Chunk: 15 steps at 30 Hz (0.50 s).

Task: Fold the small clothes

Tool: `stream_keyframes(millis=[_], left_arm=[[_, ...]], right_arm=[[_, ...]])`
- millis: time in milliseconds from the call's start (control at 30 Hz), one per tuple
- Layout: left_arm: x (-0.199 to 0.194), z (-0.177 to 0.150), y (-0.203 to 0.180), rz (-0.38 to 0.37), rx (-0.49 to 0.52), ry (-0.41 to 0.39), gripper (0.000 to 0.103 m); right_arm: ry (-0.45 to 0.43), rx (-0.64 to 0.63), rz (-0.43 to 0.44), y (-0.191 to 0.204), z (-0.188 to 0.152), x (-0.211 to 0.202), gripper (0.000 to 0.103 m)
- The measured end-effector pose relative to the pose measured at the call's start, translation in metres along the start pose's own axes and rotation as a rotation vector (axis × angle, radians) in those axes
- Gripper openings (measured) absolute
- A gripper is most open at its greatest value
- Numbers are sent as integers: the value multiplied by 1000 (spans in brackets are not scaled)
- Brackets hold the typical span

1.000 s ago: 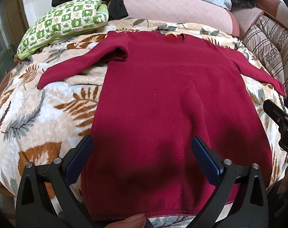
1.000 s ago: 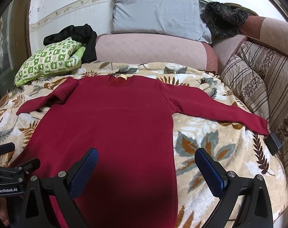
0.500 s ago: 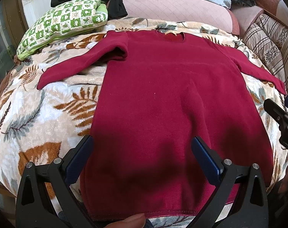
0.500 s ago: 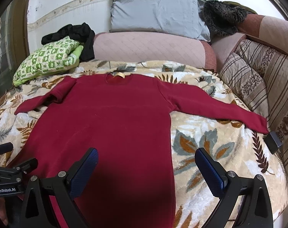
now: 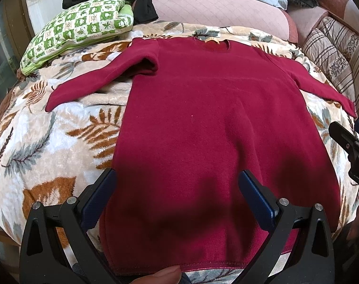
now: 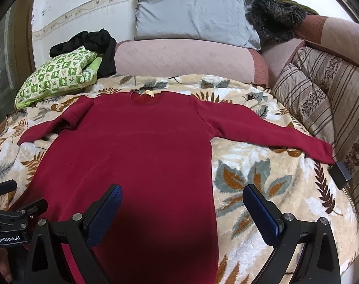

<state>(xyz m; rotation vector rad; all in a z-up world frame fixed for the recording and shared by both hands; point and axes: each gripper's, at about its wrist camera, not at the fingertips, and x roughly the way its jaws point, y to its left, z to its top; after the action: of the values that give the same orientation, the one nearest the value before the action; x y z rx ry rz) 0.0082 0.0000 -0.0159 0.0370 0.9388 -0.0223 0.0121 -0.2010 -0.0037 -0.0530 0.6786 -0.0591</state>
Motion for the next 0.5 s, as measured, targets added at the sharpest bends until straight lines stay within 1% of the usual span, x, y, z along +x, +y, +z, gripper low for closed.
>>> stream_keyframes(millis=[500], left_arm=[[0,0,-1,2,-1,1,102]], right_arm=[[0,-4,-2,-1,-1,3,101]])
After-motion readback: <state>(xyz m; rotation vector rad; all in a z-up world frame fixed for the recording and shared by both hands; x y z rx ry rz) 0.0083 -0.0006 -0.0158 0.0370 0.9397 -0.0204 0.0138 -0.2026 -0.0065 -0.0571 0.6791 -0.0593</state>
